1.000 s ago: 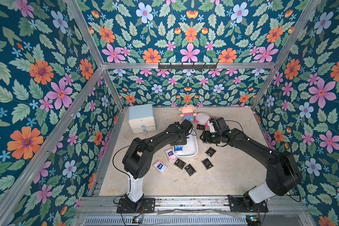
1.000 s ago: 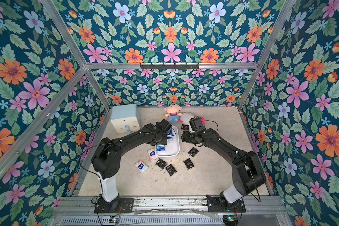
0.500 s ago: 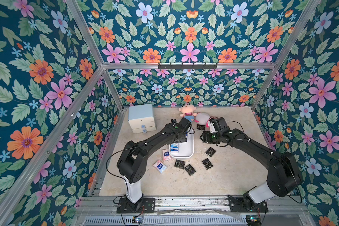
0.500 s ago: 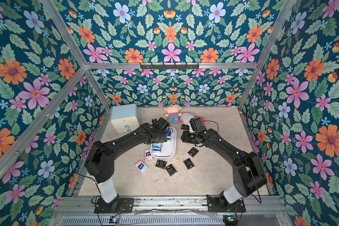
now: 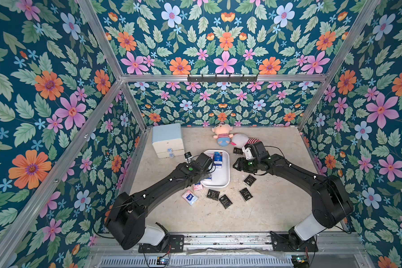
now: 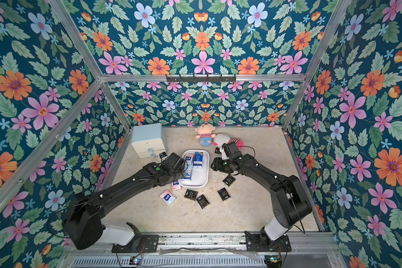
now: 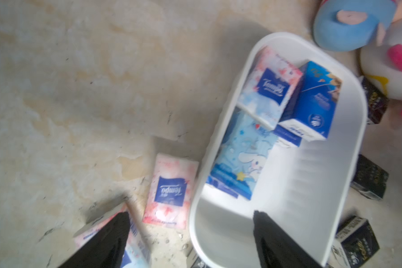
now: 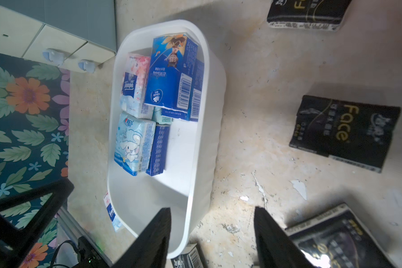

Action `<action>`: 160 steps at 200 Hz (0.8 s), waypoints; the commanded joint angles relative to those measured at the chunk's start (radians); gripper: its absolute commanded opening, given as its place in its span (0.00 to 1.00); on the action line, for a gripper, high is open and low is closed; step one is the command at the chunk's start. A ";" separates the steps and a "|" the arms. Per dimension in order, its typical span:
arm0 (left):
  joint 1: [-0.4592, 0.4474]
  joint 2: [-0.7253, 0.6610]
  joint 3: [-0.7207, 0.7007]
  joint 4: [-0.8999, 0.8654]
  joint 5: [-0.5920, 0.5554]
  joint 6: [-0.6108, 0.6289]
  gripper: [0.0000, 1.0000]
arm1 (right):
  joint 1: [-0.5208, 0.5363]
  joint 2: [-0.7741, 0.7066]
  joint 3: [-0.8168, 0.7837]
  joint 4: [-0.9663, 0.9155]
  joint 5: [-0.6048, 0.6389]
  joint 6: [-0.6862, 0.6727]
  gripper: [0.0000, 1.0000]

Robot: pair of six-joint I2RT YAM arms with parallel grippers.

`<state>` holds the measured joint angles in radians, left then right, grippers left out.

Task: Put the pocket tissues into the storage box
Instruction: Pick up the pocket tissues from the center of the board.

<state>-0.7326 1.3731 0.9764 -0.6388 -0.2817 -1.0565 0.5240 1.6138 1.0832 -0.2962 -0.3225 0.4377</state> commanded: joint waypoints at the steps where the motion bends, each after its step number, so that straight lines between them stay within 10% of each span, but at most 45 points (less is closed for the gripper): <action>1: 0.001 -0.068 -0.090 -0.002 0.012 -0.144 0.89 | 0.002 0.010 0.009 0.017 -0.024 0.004 0.62; 160: -0.007 -0.094 -0.372 0.126 0.067 -0.321 0.81 | 0.003 0.022 0.017 -0.037 0.012 -0.047 0.64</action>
<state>-0.7403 1.2591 0.6178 -0.5640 -0.2104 -1.3716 0.5255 1.6321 1.0931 -0.3168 -0.3305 0.4061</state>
